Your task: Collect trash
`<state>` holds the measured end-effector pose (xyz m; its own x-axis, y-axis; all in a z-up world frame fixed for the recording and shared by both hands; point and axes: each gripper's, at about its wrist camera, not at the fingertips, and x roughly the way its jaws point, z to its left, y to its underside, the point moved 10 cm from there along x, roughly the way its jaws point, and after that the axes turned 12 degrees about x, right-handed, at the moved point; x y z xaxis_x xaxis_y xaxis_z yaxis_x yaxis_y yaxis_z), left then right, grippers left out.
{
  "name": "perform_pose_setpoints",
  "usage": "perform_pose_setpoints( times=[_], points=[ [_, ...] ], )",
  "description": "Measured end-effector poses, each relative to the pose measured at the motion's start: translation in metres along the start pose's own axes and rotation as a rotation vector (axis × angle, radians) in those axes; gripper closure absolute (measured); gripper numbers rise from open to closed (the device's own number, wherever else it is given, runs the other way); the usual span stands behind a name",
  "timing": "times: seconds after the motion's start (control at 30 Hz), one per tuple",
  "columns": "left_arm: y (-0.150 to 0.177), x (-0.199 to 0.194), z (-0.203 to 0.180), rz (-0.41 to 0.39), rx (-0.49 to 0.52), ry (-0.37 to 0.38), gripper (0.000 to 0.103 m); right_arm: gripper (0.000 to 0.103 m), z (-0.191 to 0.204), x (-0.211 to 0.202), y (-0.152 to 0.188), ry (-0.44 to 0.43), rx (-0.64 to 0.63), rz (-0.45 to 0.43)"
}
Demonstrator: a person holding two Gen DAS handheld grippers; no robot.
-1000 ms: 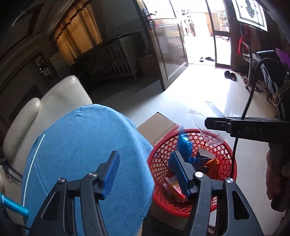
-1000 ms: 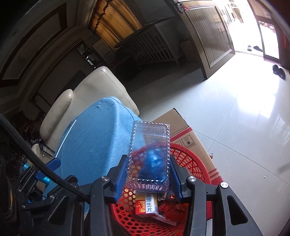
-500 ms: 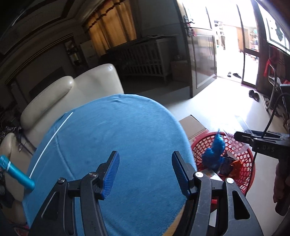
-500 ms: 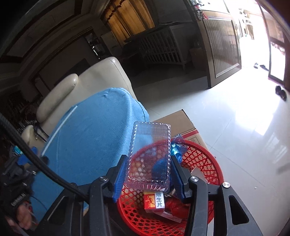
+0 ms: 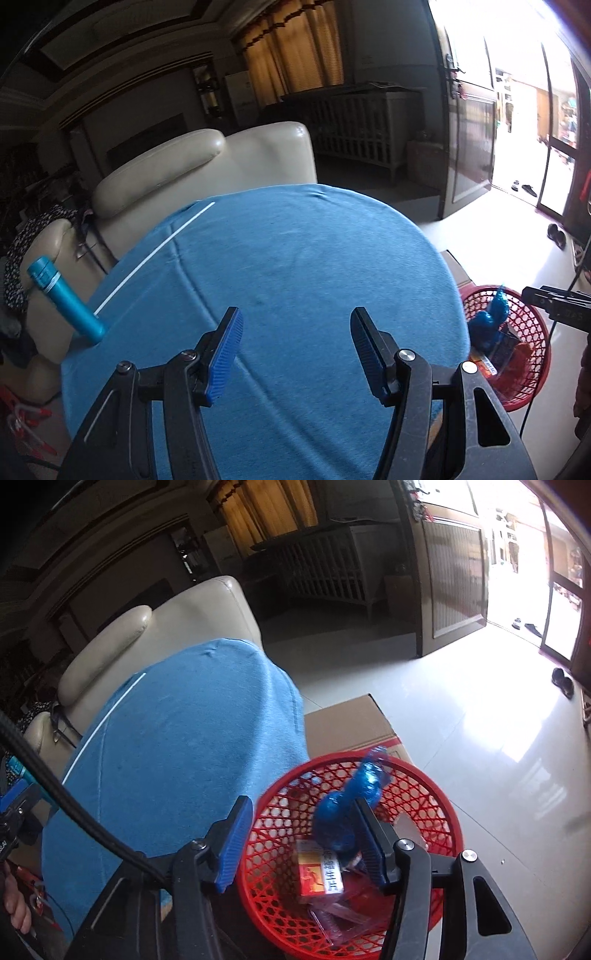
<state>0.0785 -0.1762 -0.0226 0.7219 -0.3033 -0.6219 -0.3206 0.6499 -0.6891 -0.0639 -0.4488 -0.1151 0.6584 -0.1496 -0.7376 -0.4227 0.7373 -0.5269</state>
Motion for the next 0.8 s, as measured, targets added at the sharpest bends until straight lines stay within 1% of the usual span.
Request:
perform_pose_setpoints(
  times=[0.17, 0.27, 0.33, 0.47, 0.67, 0.8],
  points=[
    [0.013, -0.008, 0.031, 0.006, -0.042, -0.061, 0.041, 0.044, 0.046, -0.009, 0.003, -0.058, -0.079, -0.017],
    [0.023, -0.017, 0.051, -0.002, -0.073, -0.11, 0.018, 0.044, 0.076, -0.014, 0.005, -0.096, -0.124, -0.03],
    [0.029, -0.025, 0.061, -0.014, -0.088, -0.133, 0.018, 0.044, 0.097, -0.017, 0.006, -0.122, -0.156, -0.037],
    [0.041, -0.037, 0.083, -0.01, -0.107, -0.165, 0.018, 0.044, 0.142, -0.026, 0.01, -0.184, -0.215, -0.045],
    [0.059, -0.056, 0.115, -0.001, -0.157, -0.224, 0.018, 0.041, 0.213, -0.041, 0.029, -0.275, -0.325, -0.059],
    [0.074, -0.067, 0.136, 0.016, -0.193, -0.259, 0.018, 0.041, 0.249, -0.05, 0.044, -0.309, -0.385, -0.07]
  ],
)
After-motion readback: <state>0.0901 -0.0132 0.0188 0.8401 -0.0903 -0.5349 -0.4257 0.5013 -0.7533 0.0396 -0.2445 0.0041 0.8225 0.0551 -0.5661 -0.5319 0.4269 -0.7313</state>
